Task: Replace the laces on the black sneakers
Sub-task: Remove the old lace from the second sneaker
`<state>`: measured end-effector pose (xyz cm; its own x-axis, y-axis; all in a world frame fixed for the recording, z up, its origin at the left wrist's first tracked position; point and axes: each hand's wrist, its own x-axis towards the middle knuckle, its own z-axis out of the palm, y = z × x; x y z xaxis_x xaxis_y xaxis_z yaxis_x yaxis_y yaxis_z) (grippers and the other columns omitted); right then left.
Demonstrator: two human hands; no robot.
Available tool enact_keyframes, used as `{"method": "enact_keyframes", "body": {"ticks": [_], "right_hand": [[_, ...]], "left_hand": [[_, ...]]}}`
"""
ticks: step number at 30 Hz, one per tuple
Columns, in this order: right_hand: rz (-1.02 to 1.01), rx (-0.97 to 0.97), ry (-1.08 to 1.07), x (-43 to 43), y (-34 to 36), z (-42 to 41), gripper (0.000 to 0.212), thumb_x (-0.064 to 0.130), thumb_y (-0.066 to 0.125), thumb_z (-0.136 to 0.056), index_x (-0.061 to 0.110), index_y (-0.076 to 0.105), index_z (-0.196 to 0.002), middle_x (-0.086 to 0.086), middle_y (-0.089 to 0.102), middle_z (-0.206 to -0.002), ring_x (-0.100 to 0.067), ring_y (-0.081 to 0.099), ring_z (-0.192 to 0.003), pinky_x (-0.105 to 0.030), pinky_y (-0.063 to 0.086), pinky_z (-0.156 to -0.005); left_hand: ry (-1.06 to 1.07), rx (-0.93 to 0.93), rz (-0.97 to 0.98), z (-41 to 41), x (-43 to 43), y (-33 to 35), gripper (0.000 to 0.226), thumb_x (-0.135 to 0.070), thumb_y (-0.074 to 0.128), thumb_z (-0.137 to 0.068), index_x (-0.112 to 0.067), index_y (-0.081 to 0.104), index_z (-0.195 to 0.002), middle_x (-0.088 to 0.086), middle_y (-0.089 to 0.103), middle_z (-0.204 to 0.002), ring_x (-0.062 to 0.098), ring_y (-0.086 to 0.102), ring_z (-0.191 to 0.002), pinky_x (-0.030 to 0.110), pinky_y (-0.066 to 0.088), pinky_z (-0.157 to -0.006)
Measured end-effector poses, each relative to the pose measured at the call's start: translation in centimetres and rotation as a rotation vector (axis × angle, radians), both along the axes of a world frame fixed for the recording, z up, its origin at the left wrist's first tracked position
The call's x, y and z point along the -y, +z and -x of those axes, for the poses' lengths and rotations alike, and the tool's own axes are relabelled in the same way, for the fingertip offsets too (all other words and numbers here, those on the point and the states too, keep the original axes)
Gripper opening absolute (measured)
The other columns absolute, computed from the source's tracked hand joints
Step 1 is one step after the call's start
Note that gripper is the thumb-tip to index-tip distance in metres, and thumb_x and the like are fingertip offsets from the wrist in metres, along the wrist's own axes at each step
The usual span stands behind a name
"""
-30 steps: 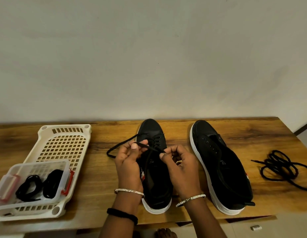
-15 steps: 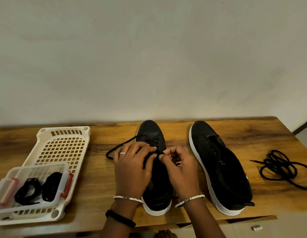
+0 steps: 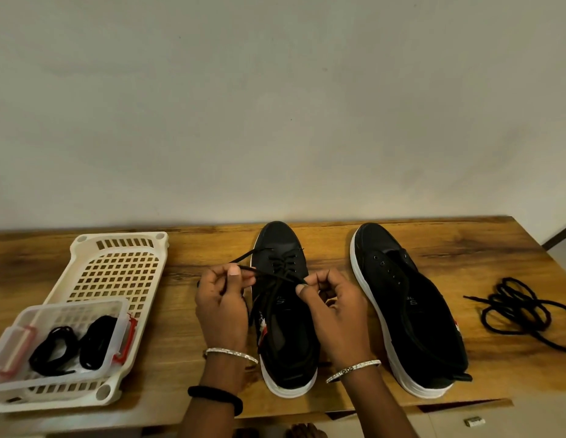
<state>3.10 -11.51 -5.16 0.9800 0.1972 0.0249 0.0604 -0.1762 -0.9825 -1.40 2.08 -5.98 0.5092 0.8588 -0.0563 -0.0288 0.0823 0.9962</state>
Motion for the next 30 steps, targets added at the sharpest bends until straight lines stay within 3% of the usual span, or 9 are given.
{"method": "enact_keyframes", "body": {"ticks": [5, 12, 14, 19, 21, 23, 25, 27, 30], "right_hand": [[0.0, -0.005, -0.012, -0.1, -0.1, -0.1, 0.009, 0.008, 0.076, -0.082, 0.015, 0.07, -0.082, 0.001, 0.068, -0.076, -0.01, 0.061, -0.071, -0.011, 0.045, -0.06], [0.007, 0.003, -0.002, -0.2, -0.1, 0.0, 0.01, 0.007, 0.075, -0.082, 0.015, 0.07, -0.081, 0.002, 0.067, -0.074, -0.003, 0.06, -0.068, -0.011, 0.045, -0.06], [0.007, 0.006, -0.006, -0.1, -0.2, 0.0, 0.01, 0.007, 0.075, -0.083, 0.014, 0.069, -0.081, 0.002, 0.067, -0.074, -0.003, 0.06, -0.067, -0.011, 0.045, -0.06], [-0.021, 0.012, -0.017, 0.1, -0.3, -0.2, 0.013, 0.005, 0.075, -0.082, 0.015, 0.069, -0.078, 0.001, 0.066, -0.075, -0.01, 0.058, -0.066, -0.014, 0.046, -0.06], [-0.033, -0.004, -0.013, 0.0, -0.5, -0.2, 0.012, 0.005, 0.075, -0.082, 0.015, 0.069, -0.079, -0.001, 0.067, -0.075, -0.014, 0.06, -0.067, -0.015, 0.046, -0.06], [-0.036, -0.013, -0.017, -0.2, -0.6, -0.2, 0.011, 0.006, 0.076, -0.082, 0.015, 0.07, -0.079, -0.001, 0.067, -0.074, -0.009, 0.058, -0.065, -0.015, 0.047, -0.06], [-0.013, -0.001, -0.027, -0.3, -0.5, -0.2, 0.013, 0.006, 0.076, -0.081, 0.017, 0.07, -0.079, 0.0, 0.067, -0.073, -0.004, 0.056, -0.063, -0.015, 0.047, -0.059], [0.018, 0.036, -0.029, -0.3, -0.5, -0.2, 0.017, 0.005, 0.075, -0.082, 0.021, 0.069, -0.082, 0.003, 0.065, -0.073, -0.002, 0.054, -0.06, -0.016, 0.047, -0.058], [0.134, 0.209, -0.009, -0.5, -0.3, -0.1, 0.024, 0.008, 0.071, -0.082, 0.029, 0.067, -0.094, 0.011, 0.062, -0.078, -0.006, 0.058, -0.068, -0.02, 0.049, -0.06]], "left_hand": [[-0.251, -0.275, -0.856, 0.5, 0.3, 0.0, 0.032, -0.04, 0.058, -0.079, -0.038, 0.066, -0.111, -0.02, 0.063, -0.115, 0.011, 0.054, -0.114, 0.044, 0.042, -0.091], [-0.221, -0.302, -1.103, 0.6, 0.7, -0.5, 0.008, -0.04, 0.066, -0.083, -0.036, 0.07, -0.088, -0.022, 0.068, -0.093, 0.009, 0.058, -0.101, 0.038, 0.028, -0.097], [-0.202, -0.227, -0.992, 0.4, 1.3, -0.2, 0.004, -0.033, 0.066, -0.087, -0.033, 0.07, -0.088, -0.021, 0.068, -0.089, 0.006, 0.06, -0.096, 0.037, 0.037, -0.095], [-0.101, 0.164, 0.281, 0.2, -0.5, 1.5, 0.01, -0.015, 0.05, -0.103, -0.011, 0.058, -0.098, 0.011, 0.076, -0.09, 0.02, 0.072, -0.081, 0.033, 0.056, -0.076], [-0.054, 0.093, 0.398, 0.6, -1.9, 0.9, 0.01, -0.016, 0.05, -0.102, -0.014, 0.058, -0.097, 0.014, 0.075, -0.095, 0.019, 0.072, -0.079, 0.038, 0.053, -0.08], [-0.037, -0.114, 0.22, 0.8, -2.5, -0.2, 0.004, -0.014, 0.062, -0.096, -0.018, 0.06, -0.098, 0.008, 0.074, -0.097, 0.02, 0.071, -0.089, 0.037, 0.051, -0.083], [-0.02, -0.332, -0.117, 0.7, -1.9, -0.9, 0.03, -0.016, 0.074, -0.087, -0.017, 0.06, -0.113, 0.0, 0.068, -0.108, 0.024, 0.066, -0.103, 0.031, 0.047, -0.082], [-0.036, -0.338, -0.473, 0.8, -1.3, -0.7, 0.046, -0.027, 0.078, -0.081, -0.016, 0.059, -0.121, -0.001, 0.062, -0.116, 0.02, 0.06, -0.108, 0.034, 0.046, -0.085], [-0.094, -0.291, -0.847, 1.0, -0.7, -0.1, 0.036, -0.05, 0.065, -0.074, -0.026, 0.065, -0.102, -0.008, 0.058, -0.105, 0.012, 0.052, -0.098, 0.035, 0.039, -0.08]]}}
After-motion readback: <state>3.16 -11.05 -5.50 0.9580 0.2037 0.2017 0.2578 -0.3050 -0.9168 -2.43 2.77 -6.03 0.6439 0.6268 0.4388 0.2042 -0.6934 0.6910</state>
